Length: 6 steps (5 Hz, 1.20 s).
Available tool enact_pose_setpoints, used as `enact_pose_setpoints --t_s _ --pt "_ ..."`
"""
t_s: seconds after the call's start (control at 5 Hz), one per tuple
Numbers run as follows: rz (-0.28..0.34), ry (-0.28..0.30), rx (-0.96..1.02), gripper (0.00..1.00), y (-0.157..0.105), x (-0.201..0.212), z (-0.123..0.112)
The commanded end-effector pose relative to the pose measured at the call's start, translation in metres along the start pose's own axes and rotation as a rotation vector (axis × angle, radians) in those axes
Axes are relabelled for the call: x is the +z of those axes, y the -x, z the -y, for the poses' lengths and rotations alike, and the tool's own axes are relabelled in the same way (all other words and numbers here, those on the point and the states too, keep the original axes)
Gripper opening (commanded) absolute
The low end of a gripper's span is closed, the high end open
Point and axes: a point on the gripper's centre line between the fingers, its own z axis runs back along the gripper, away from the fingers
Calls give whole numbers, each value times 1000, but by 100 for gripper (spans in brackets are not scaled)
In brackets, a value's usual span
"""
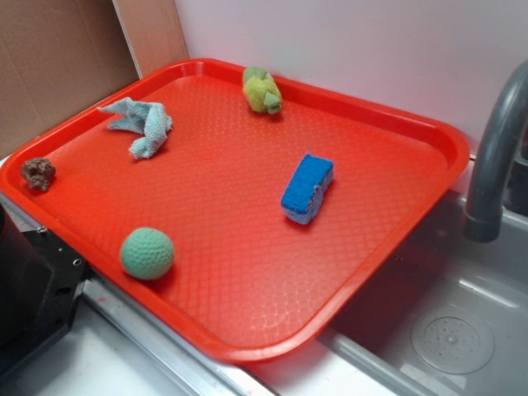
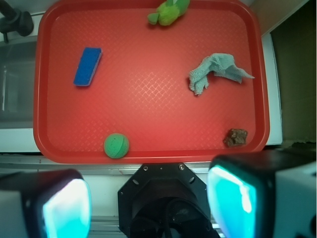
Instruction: Grab the blue sponge.
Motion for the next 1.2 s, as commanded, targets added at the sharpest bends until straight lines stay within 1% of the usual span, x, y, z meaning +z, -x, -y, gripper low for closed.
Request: enact_pose_setpoints --t_s 0.0,0.2,0.4,1.0 --pt "0 0 0 100 0 0 0" --pt "-36 -34 249 100 -32 -40 30" --pt "-24 102 507 100 -48 -67 38" --pt "-24 102 507 100 -48 -67 38"
